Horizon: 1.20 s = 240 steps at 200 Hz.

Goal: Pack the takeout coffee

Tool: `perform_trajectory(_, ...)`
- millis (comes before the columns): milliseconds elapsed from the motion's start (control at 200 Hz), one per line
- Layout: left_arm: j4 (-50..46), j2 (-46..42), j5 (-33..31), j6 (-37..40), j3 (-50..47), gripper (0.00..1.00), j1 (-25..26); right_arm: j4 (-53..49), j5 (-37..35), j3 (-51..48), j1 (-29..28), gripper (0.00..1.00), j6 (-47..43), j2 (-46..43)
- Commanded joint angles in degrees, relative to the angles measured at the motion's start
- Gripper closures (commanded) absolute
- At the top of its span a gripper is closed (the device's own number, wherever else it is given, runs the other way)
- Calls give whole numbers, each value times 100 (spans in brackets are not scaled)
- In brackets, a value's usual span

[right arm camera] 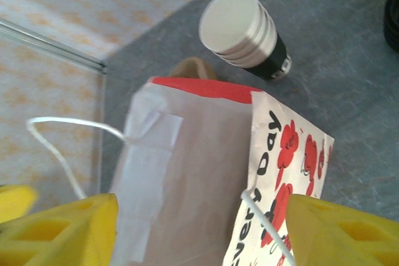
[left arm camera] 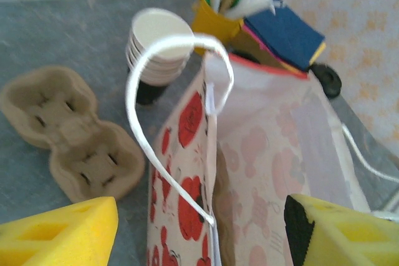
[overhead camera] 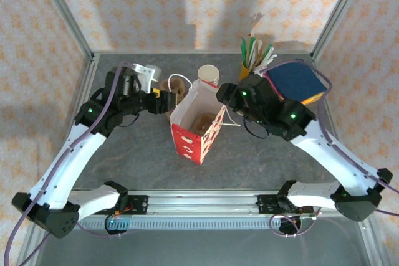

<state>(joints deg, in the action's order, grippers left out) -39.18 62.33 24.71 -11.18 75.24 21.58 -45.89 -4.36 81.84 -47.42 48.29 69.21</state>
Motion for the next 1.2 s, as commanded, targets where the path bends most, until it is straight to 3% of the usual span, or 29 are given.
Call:
perform_trajectory(0, 340, -193, -541, 166, 234, 27, -69, -336, -170, -2, 65, 31, 245, 335)
perform_trajectory(205, 253, -173, -915, 325, 195, 27, -96, -775, 2, 405, 75, 38, 59, 1041)
perform_trajectory(355, 413, -207, -952, 358, 26, 27, -109, -966, -297, 483, 105, 50, 62, 1108)
perform_trajectory(641, 630, -169, -973, 466, 46, 26, -137, -331, 129, 80, 247, 76, -154, 963)
perform_trajectory(851, 978, -287, -1040, 372, 103, 26, -147, 550, 600, -302, 244, 94, -867, 434)
perform_trajectory(986, 1431, -539, -1282, 260, -141, 25, -154, 990, 940, -588, 212, 100, -1314, 74)
perform_trajectory(1196, 1906, -837, -1534, 213, -443, 25, -163, 1860, 1414, -1372, -33, 99, -2028, -703)
